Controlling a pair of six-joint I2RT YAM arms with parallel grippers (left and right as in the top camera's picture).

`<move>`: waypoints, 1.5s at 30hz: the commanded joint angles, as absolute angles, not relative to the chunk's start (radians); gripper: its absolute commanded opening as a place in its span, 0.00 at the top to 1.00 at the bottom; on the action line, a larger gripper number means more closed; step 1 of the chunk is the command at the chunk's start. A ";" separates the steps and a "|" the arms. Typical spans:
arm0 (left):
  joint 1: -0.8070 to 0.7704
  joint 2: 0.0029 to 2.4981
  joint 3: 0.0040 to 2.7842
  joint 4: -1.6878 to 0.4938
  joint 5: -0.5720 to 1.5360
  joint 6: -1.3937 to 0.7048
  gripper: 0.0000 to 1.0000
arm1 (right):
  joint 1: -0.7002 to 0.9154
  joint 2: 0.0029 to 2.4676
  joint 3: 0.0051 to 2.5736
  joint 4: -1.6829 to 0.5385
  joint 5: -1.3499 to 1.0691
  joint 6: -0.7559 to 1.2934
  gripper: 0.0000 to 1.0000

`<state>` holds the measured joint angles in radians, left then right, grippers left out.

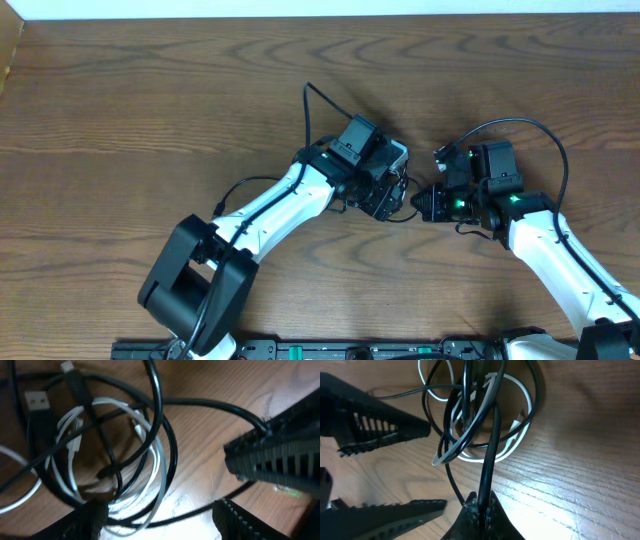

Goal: Untangle cables

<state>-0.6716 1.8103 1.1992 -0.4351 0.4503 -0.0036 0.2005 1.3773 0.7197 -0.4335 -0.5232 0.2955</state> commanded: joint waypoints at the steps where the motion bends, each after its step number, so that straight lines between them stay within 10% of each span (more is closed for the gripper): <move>1: -0.674 1.858 1.200 -0.410 0.418 0.007 0.27 | 0.198 1.377 0.718 -0.441 -0.525 0.303 0.99; 6: -0.674 1.897 1.200 -0.408 0.378 0.007 0.28 | 0.198 1.377 0.718 -0.442 -0.525 0.303 0.99; 8: -0.673 1.897 1.201 -0.409 0.326 0.007 0.57 | 0.198 1.377 0.718 -0.442 -0.525 0.303 0.99; 9: -0.671 1.896 1.201 -0.409 0.296 0.007 0.90 | 0.198 1.377 0.718 -0.442 -0.525 0.302 0.99; 10: -0.669 1.895 1.202 -0.411 0.281 0.006 0.92 | 0.198 1.377 0.718 -0.443 -0.524 0.302 0.99; 23: -0.313 1.399 1.205 -0.706 0.275 -0.027 0.93 | 0.169 1.377 0.718 -0.807 0.322 0.701 0.99; 33: 0.126 1.163 1.205 -0.735 0.454 -0.092 0.92 | 0.054 1.377 0.718 -0.815 0.325 0.774 0.99; 45: 0.039 1.294 1.201 -0.789 0.595 -0.163 0.92 | 0.046 1.377 0.718 -0.650 0.102 0.622 0.99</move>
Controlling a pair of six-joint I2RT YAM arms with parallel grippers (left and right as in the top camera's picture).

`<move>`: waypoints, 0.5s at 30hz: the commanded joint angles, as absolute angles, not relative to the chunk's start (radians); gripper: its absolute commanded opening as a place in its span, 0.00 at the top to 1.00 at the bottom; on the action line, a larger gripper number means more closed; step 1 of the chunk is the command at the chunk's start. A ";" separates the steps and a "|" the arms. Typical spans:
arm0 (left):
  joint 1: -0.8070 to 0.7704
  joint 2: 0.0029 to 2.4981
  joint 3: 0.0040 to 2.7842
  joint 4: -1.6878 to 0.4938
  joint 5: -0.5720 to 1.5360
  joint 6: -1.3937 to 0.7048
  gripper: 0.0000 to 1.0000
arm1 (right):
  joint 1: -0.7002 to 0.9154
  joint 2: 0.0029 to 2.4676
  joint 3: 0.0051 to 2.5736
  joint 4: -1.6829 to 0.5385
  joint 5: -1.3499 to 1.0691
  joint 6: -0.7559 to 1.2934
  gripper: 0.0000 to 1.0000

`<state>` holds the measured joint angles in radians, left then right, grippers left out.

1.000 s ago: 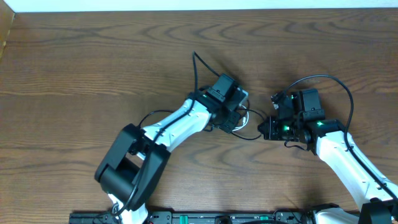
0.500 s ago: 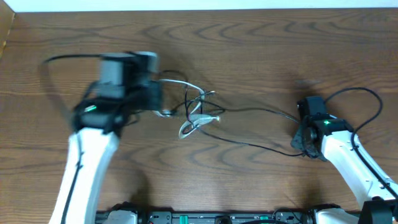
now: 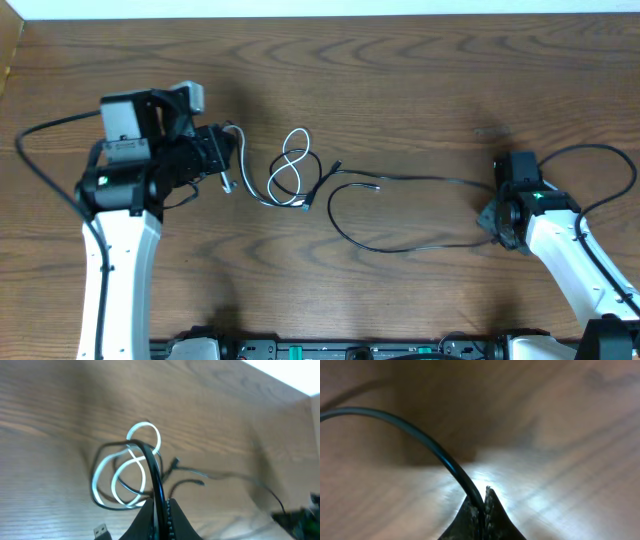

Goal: Untangle cables
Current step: 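Pull the grippers apart, stretching the black cable to the right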

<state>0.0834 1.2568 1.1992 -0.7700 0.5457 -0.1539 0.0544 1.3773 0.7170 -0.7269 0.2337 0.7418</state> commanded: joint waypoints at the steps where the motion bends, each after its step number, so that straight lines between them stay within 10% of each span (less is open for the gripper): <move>1: 0.023 1.308 1.201 -0.795 0.595 -0.163 0.92 | 0.047 1.376 0.718 -0.615 0.059 0.579 0.99; 8: -0.109 1.461 1.201 -0.819 0.579 -0.162 0.92 | 0.046 1.343 0.844 -0.503 -0.110 0.260 0.99; 15: -0.204 1.657 1.201 -0.879 0.476 -0.162 0.93 | 0.019 1.262 1.243 -0.648 0.332 0.217 0.99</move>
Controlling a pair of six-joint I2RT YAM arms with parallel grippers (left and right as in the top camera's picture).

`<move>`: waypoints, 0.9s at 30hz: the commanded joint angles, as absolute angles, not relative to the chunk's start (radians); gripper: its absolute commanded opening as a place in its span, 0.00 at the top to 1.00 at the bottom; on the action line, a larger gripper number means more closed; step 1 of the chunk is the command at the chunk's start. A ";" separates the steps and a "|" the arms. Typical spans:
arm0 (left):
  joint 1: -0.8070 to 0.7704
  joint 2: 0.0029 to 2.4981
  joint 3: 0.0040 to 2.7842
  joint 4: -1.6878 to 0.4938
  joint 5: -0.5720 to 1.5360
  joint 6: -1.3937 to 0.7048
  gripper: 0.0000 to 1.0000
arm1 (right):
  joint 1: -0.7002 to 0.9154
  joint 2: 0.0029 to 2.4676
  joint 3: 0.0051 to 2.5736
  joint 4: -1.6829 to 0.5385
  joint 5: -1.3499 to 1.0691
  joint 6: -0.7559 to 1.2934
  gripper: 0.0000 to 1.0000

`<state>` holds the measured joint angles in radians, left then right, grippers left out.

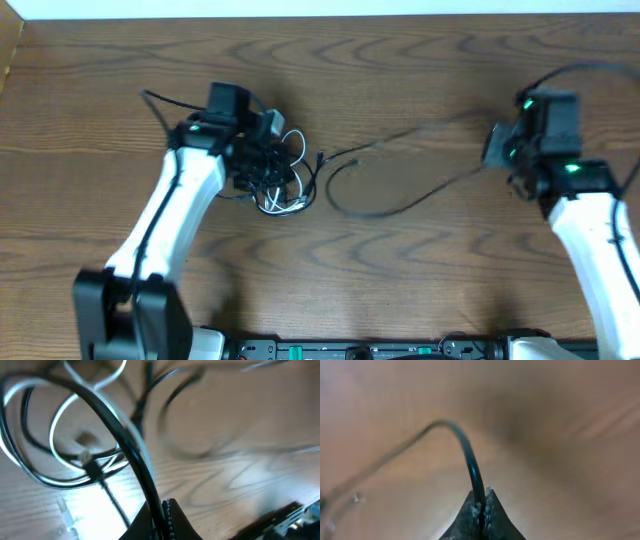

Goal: Untangle cables

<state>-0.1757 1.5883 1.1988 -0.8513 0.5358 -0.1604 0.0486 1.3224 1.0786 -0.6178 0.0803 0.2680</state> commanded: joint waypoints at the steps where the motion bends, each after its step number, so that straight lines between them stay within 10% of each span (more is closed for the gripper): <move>1: -0.210 1.679 1.201 -0.891 0.473 -0.162 0.92 | 0.003 1.251 1.292 -0.656 0.369 0.210 0.99; 27: -0.214 1.768 1.200 -0.916 0.474 -0.162 0.92 | -0.250 1.278 1.378 -0.765 0.513 0.232 0.99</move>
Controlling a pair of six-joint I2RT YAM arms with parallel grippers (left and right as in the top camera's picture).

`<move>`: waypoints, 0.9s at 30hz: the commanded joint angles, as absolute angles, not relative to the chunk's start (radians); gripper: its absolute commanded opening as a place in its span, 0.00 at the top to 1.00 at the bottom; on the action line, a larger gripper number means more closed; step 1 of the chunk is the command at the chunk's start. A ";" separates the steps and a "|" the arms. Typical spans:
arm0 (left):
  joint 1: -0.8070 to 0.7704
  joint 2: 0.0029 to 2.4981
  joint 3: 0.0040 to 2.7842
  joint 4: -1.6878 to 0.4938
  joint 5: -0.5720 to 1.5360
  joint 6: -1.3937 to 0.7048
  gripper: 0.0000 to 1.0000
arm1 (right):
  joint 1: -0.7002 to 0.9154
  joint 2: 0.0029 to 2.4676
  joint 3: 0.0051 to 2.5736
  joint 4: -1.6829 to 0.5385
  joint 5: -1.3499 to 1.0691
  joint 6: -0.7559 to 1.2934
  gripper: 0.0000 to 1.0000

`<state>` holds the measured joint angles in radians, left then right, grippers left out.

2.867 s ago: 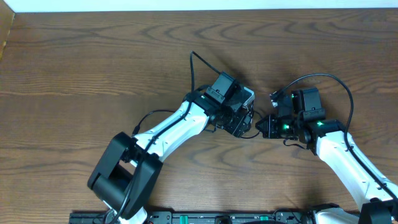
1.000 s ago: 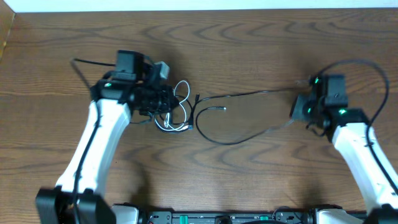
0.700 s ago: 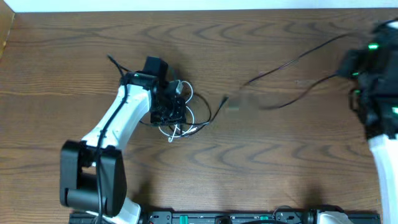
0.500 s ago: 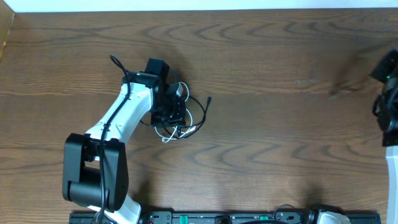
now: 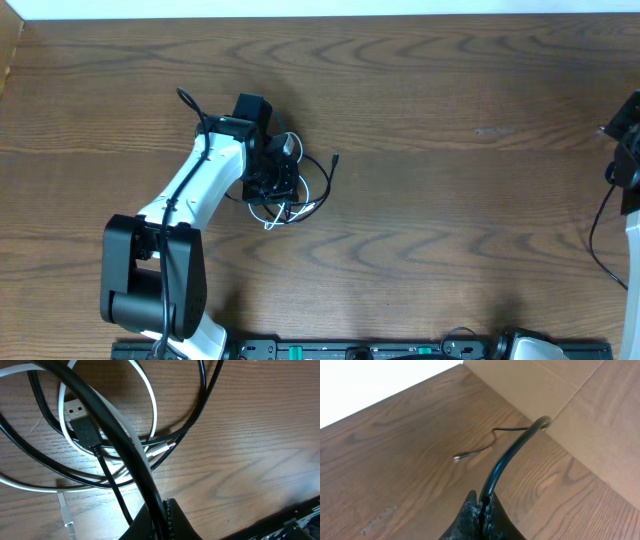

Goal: Untangle cables

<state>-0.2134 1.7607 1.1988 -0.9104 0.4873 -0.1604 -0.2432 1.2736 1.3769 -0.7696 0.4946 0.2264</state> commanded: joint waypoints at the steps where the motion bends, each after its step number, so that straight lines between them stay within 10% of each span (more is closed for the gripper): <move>1: -0.214 1.768 1.200 -0.916 0.474 -0.163 0.93 | -0.250 1.279 1.378 -0.759 0.513 0.232 0.99; 13: -0.214 1.768 1.200 -0.919 0.474 -0.162 0.92 | -0.250 1.271 1.378 -0.294 0.385 0.069 0.99; 21: -0.214 1.768 1.200 -0.919 0.474 -0.162 0.92 | -0.271 1.306 1.378 -0.730 0.395 0.090 0.99; 23: -0.214 1.768 1.200 -0.919 0.474 -0.162 0.93 | -0.305 1.343 1.378 -0.826 0.437 0.163 0.79; 24: -0.214 1.768 1.200 -0.919 0.474 -0.162 0.92 | -0.331 1.370 1.378 -0.867 0.446 0.186 0.27; 25: -0.214 1.768 1.200 -0.919 0.474 -0.162 0.92 | -0.356 1.398 1.378 -0.888 0.432 0.186 0.01; 27: -0.214 1.768 1.200 -0.919 0.474 -0.162 0.92 | -0.376 1.423 1.378 -0.894 0.363 0.186 0.01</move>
<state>-0.2134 1.7611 1.1988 -0.9142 0.4870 -0.1608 -0.3389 1.3846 1.3735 -0.8845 0.4080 0.1471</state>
